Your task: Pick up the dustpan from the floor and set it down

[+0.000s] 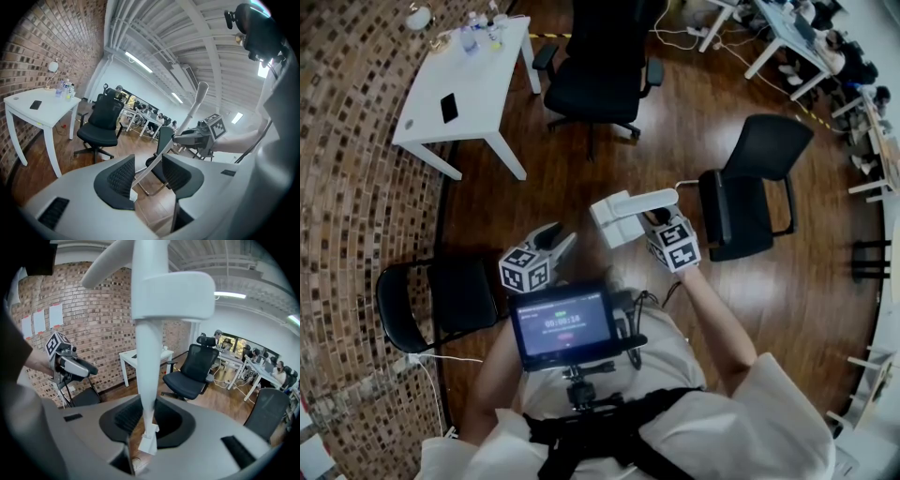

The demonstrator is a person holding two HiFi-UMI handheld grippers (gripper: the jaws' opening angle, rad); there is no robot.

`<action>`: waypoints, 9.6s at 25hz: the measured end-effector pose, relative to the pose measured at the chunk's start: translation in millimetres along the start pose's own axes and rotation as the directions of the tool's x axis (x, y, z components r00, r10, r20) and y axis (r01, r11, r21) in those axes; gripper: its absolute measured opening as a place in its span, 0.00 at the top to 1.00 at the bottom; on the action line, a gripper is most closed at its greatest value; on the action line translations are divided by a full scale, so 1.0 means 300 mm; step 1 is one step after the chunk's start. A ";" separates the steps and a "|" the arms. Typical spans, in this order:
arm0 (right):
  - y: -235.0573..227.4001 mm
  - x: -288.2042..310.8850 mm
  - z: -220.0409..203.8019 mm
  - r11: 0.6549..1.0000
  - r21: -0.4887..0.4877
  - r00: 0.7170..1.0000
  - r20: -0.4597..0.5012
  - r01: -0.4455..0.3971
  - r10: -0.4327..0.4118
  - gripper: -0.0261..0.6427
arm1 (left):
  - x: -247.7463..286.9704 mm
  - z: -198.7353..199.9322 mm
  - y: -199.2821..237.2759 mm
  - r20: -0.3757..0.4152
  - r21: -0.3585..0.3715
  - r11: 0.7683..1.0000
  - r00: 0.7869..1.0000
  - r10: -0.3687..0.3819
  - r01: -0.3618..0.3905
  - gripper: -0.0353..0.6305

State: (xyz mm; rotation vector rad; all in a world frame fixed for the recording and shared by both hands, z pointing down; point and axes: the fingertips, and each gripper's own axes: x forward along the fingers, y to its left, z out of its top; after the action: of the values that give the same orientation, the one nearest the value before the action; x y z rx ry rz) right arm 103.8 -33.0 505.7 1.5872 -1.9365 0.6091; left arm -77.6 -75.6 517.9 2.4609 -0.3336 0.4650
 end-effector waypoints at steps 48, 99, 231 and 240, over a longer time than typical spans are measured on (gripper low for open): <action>-0.112 0.195 -0.134 0.992 -0.082 0.990 -0.111 -0.096 0.086 0.80 | 0.027 -0.112 0.080 -0.099 -0.063 0.989 0.987 0.127 -0.133 0.67; -0.076 0.628 -0.528 0.889 -0.291 0.908 -0.335 -0.352 0.250 0.80 | -0.016 -0.220 0.131 -0.142 -0.148 0.942 0.949 0.282 -0.302 0.67; 0.281 0.802 -0.926 0.872 -0.405 0.911 -0.399 -0.275 0.102 0.75 | -0.126 -0.471 0.132 -0.339 -0.158 0.932 0.904 0.258 -0.326 0.68; 0.381 0.784 -1.017 0.852 -0.401 0.885 -0.443 -0.335 0.140 0.71 | -0.129 -0.517 0.073 -0.340 -0.155 0.929 0.901 0.268 -0.335 0.68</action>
State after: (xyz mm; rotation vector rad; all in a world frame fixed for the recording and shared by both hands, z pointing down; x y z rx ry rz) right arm -1.6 18.8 890.0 0.8432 -1.7999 0.4679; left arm -158.7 6.0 630.7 2.0916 -0.6042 0.8941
